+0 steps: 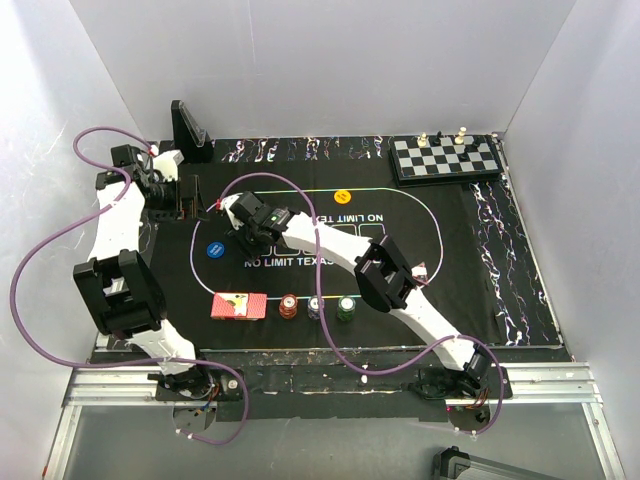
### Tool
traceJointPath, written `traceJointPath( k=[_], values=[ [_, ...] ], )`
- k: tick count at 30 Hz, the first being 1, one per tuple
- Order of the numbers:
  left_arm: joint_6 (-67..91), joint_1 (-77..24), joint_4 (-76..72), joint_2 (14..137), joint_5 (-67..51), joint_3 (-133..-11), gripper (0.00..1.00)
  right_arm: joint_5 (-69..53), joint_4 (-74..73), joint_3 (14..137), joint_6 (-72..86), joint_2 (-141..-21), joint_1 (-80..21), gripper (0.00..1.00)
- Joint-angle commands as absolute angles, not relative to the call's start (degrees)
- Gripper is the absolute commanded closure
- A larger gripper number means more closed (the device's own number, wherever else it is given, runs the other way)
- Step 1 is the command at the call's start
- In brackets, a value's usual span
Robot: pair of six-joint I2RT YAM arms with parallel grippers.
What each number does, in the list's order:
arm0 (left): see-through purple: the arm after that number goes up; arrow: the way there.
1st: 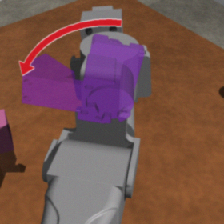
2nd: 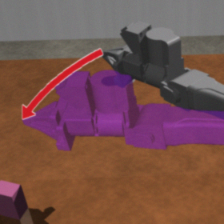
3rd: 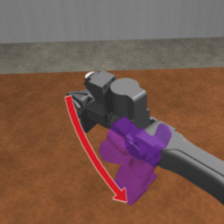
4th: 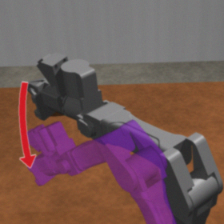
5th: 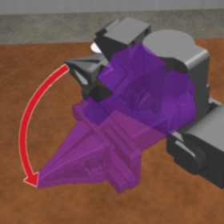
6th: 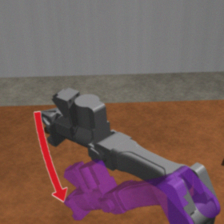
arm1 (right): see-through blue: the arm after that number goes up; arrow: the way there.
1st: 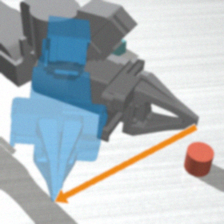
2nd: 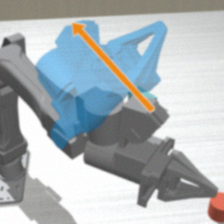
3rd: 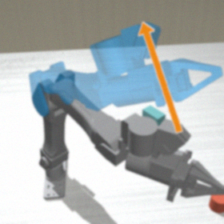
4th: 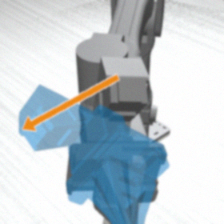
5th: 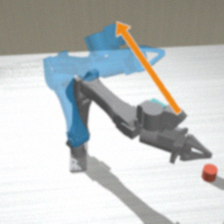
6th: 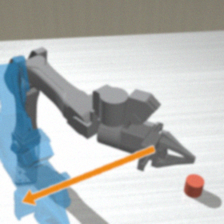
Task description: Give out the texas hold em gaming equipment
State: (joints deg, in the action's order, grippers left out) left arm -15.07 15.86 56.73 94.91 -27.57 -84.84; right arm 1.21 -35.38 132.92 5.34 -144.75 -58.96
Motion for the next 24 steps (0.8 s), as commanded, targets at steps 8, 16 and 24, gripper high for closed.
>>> traceJointPath(
  k=[8,16,24],
  values=[
    [-15.73,17.23,56.34,95.19,-32.08,-86.04,0.02,2.99,-29.09,135.26,7.91,-148.71,-59.06,0.99],
    [-15.38,17.05,56.87,93.78,-31.99,-85.26,0.02,2.72,-29.62,134.04,8.70,-149.24,-58.97,0.39],
    [-15.03,17.23,58.01,91.23,-30.94,-84.46,0.02,3.25,-30.67,132.89,7.39,-144.24,-58.98,0.29]
  ],
)
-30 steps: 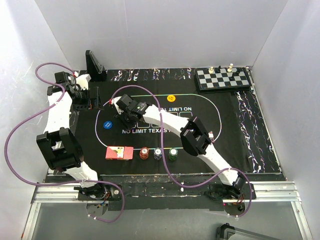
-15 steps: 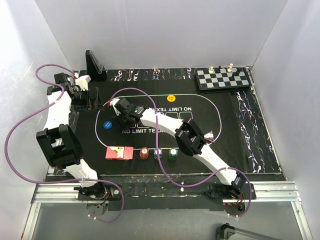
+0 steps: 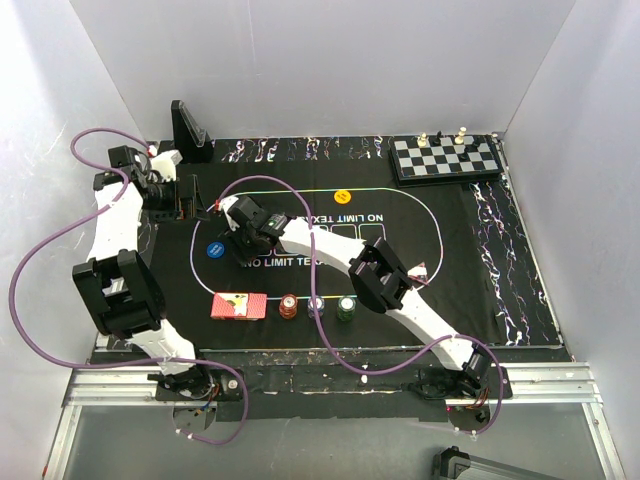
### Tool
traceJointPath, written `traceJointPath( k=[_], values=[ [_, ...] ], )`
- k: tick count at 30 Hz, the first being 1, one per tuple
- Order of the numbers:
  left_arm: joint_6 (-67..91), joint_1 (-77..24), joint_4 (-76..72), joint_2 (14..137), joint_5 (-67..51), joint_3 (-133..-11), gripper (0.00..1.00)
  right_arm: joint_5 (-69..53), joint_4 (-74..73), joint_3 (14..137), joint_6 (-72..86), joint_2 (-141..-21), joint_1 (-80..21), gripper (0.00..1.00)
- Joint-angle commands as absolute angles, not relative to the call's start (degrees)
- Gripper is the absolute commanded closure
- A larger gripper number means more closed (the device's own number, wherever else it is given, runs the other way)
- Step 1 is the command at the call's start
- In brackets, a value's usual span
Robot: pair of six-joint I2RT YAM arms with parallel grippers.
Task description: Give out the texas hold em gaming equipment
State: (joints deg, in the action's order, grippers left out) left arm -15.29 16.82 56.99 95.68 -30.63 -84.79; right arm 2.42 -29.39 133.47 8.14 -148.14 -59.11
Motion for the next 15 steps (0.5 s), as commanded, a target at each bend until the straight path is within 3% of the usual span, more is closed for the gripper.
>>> traceJointPath(
  k=[1,8,15],
  values=[
    [-15.12,17.31,58.27,90.88,-30.85,-84.55,0.02,3.43,-31.02,132.72,7.12,-142.75,-58.89,0.28],
    [-16.61,17.75,59.50,88.33,-29.80,-84.20,0.02,4.05,-35.50,127.37,5.89,-128.34,-58.62,0.16],
    [-18.28,17.75,60.47,86.05,-29.62,-82.09,0.02,0.44,-34.98,106.20,8.61,-111.73,-59.94,0.12]
  ],
)
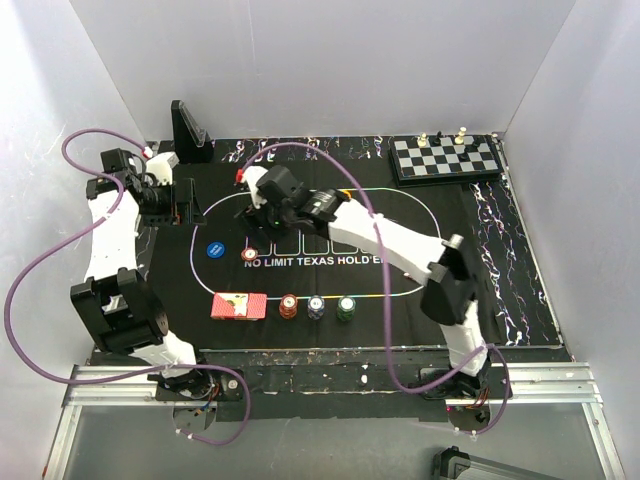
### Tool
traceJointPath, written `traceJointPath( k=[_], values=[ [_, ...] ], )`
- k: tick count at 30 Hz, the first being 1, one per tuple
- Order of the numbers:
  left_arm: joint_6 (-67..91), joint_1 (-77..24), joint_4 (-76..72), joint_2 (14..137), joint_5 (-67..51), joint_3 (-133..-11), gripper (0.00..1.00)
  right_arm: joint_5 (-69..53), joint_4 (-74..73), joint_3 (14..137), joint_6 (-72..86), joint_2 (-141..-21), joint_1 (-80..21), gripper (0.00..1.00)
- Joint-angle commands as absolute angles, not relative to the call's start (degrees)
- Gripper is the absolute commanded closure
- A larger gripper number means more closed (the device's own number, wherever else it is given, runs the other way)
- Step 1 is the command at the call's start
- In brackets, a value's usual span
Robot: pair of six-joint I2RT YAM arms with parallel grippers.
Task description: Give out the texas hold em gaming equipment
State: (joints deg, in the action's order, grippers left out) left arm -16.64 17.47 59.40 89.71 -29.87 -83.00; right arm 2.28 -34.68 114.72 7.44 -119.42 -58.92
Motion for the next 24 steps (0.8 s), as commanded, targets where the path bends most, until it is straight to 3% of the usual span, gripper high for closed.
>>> traceJointPath(
  k=[1,7,24],
  values=[
    [-18.37,17.75,60.64,85.96,-29.45,-82.18,0.02,0.44,-34.81,103.13,8.70,-109.88,-60.64,0.12],
    [-18.02,17.75,60.82,84.73,-28.83,-81.83,0.02,1.67,-30.85,90.01,12.04,-104.42,-63.28,0.11],
    [-17.32,17.75,61.00,84.20,-29.80,-81.83,0.02,0.44,-29.62,86.40,14.06,-109.42,-65.30,0.09]
  ],
)
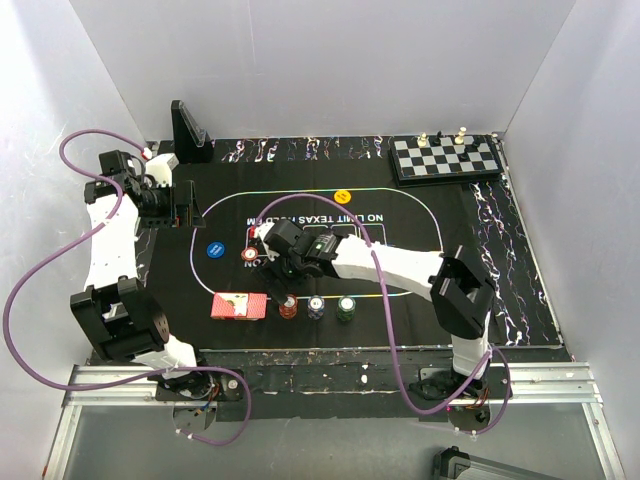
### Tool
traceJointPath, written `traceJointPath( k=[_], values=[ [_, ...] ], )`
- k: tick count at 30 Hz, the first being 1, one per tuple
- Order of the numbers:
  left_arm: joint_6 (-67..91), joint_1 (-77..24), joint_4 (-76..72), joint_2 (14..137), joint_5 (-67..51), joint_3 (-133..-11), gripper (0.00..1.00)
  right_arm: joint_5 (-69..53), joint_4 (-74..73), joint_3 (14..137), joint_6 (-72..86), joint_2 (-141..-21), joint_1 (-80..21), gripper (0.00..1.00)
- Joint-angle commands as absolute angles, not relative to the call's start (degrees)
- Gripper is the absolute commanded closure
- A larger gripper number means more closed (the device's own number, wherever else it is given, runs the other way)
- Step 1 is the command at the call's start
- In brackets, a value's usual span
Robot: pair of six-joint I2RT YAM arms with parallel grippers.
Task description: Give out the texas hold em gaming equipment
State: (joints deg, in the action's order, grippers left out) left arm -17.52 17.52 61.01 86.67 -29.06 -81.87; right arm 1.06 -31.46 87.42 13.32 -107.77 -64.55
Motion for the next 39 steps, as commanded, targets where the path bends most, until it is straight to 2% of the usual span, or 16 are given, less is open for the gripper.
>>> traceJointPath(
  k=[1,6,16,26,39],
  values=[
    [-17.14,17.75,60.91,84.29,-29.97,-81.83,0.02,0.44,-29.36,86.22,14.15,-109.51,-65.39,0.09],
    [-16.79,17.67,60.73,83.85,-30.32,-81.39,0.02,0.44,-29.00,85.87,14.41,-110.57,-65.48,0.12],
    [-16.43,17.75,60.47,83.76,-30.41,-81.56,0.02,-2.72,-28.74,86.22,14.68,-112.59,-65.57,0.26],
    [-16.08,17.75,60.29,83.23,-30.59,-81.48,0.02,-3.16,-29.09,86.48,14.68,-113.73,-66.00,0.28],
    [-16.08,17.75,60.03,82.88,-30.50,-81.21,0.02,-2.46,-30.23,87.19,14.77,-113.12,-66.09,0.58]
  ],
)
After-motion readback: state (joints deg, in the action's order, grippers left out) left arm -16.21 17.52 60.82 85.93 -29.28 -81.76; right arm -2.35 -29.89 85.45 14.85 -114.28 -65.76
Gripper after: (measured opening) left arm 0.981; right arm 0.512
